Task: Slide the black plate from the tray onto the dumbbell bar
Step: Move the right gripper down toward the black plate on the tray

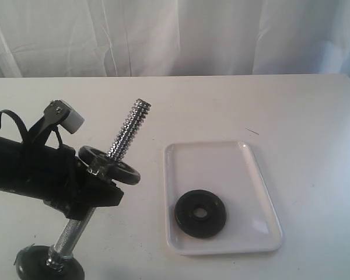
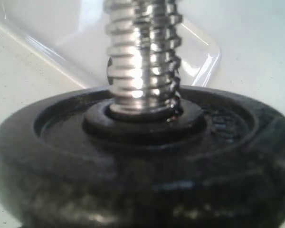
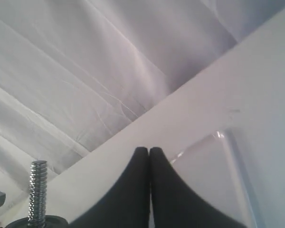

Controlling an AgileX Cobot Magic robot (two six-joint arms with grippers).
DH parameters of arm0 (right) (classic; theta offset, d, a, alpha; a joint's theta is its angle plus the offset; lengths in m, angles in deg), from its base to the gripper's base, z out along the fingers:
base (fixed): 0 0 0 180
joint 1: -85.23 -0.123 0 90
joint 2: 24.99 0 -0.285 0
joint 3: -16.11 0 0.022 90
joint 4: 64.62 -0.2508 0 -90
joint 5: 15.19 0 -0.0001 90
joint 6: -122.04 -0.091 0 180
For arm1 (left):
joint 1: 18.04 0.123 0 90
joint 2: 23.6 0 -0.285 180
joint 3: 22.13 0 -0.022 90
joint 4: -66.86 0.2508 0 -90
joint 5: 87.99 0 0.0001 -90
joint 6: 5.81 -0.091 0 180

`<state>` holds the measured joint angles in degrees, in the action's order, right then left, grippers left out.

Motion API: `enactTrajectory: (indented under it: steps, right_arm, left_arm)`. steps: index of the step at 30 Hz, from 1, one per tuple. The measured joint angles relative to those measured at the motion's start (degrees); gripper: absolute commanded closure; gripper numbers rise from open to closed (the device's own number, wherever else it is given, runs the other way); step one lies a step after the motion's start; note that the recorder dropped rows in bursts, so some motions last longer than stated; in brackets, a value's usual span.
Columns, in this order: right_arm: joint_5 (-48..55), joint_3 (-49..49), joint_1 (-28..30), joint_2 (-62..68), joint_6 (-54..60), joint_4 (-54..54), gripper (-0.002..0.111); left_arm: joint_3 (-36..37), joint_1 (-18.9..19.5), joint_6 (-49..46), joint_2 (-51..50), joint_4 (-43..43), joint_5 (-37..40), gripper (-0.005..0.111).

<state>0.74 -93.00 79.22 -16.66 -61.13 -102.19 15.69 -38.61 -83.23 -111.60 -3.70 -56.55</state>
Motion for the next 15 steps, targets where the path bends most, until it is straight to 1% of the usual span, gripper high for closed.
enactTrajectory:
  steps: [3,6,10,15]
  right_arm:
    - [1.5,-7.4,0.0,4.9,6.9,0.0,0.108]
    - [3.4,-15.6,0.0,14.2,15.3,-0.4,0.108]
    - [9.6,-28.8,0.0,32.0,27.4,-2.2,0.108]
    - [18.4,-44.6,0.0,53.9,38.8,-3.3,0.108]
  left_arm:
    - [0.0,0.0,0.4,0.0,0.0,-0.7,0.107]
    - [0.1,0.0,0.6,0.0,0.0,-1.2,0.107]
    - [0.1,0.0,0.6,0.0,0.0,-1.5,0.107]
    - [0.1,0.0,0.8,0.0,0.0,-2.5,0.107]
